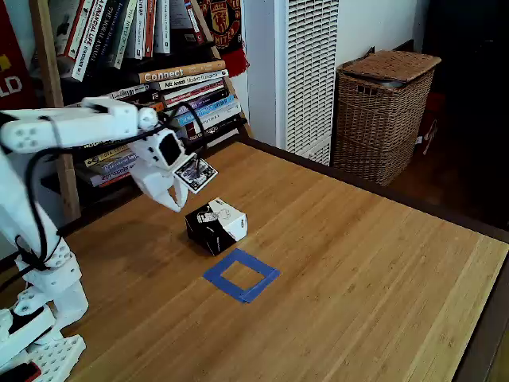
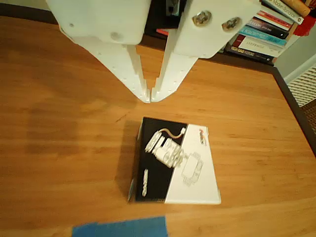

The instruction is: Push the box on top of the target

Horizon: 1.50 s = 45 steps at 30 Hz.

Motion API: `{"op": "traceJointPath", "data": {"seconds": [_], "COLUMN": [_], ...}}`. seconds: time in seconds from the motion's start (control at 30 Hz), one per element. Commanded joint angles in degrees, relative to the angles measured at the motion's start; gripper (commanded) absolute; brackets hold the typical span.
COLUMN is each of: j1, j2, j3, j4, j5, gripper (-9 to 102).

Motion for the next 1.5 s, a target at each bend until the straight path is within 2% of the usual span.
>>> {"op": "traceJointPath", "data": {"seconds": [0.0, 1.47], "j1": [-0.88, 1.14], "j2": [-0.09, -12.13], "j3": [-3.52, -11.60], "j4": [0.00, -5.10], "j5": [1.67, 5.19], "gripper": [0, 0]}}
